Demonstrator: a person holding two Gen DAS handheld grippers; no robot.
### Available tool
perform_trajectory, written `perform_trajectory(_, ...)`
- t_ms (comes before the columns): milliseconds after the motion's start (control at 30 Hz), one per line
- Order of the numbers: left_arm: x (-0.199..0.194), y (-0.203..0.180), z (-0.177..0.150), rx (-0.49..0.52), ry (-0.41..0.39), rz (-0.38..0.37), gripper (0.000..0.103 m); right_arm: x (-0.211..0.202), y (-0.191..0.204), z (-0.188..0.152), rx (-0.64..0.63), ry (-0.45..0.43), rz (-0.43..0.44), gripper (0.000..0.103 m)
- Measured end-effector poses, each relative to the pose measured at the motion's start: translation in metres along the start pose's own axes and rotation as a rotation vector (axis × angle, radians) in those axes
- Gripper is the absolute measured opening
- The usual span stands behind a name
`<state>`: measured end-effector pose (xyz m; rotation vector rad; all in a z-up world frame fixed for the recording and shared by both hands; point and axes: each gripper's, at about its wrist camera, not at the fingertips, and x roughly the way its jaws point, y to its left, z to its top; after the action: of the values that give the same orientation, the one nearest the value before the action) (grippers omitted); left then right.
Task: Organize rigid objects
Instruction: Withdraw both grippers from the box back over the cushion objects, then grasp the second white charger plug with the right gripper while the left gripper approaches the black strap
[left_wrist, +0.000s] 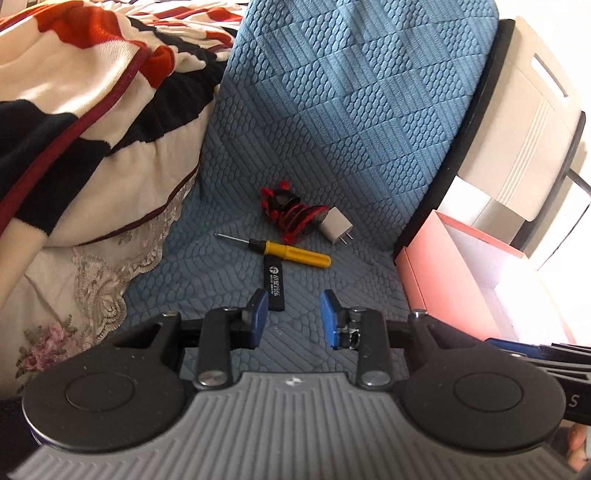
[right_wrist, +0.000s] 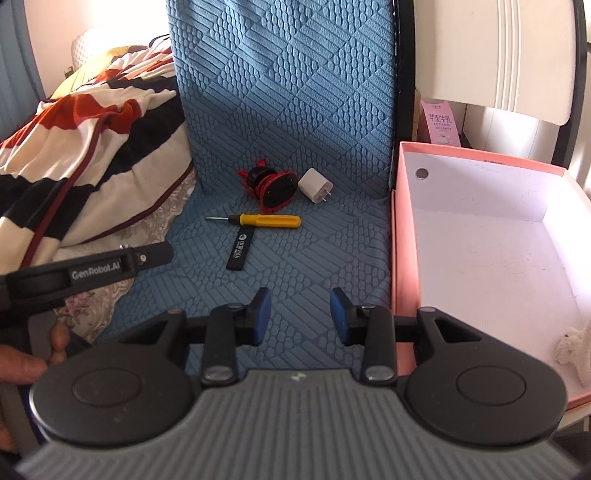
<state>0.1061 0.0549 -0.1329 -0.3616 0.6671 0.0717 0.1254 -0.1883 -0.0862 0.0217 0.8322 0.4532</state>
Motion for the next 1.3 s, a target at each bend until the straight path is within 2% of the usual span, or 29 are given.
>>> perform_trajectory(533, 0.046, 0.010, 0.006, -0.052, 0.061, 0.013, 0.037, 0.055, 0.001, 0.044, -0.011, 0.006, 0.028, 0.038)
perform_trajectory(633, 0.059, 0.012, 0.006, -0.089, 0.084, -0.007, 0.045, 0.067, -0.002, 0.052, -0.012, 0.008, 0.041, 0.038)
perform_trajectory(1300, 0.115, 0.010, 0.014, -0.056, 0.118, 0.051, 0.045, 0.137, -0.023, 0.088, 0.030, 0.058, 0.071, 0.038)
